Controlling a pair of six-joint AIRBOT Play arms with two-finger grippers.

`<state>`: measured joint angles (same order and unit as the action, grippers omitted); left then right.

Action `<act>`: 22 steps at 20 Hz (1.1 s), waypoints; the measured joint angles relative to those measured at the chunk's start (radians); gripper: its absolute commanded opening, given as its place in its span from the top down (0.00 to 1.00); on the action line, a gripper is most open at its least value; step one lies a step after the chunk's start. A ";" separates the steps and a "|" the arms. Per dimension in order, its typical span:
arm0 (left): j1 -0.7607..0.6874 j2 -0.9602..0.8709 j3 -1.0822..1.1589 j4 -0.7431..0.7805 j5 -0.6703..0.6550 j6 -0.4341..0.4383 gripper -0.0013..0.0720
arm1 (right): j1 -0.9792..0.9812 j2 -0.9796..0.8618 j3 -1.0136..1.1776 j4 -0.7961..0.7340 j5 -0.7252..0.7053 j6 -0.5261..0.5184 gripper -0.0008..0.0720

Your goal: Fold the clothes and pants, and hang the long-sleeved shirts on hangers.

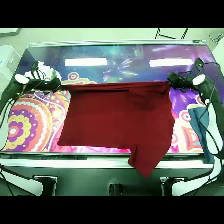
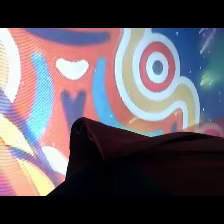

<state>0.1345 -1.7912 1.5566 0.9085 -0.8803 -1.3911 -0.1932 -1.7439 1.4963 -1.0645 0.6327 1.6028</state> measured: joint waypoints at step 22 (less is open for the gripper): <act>0.073 -0.057 0.003 0.128 -0.631 0.031 0.95 | 0.045 0.032 -0.035 -0.223 0.662 0.053 0.93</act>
<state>0.2073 -1.8481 1.5597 1.0363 -1.5112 -1.3598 -0.1486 -1.7123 1.4609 -1.2873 1.2945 1.6554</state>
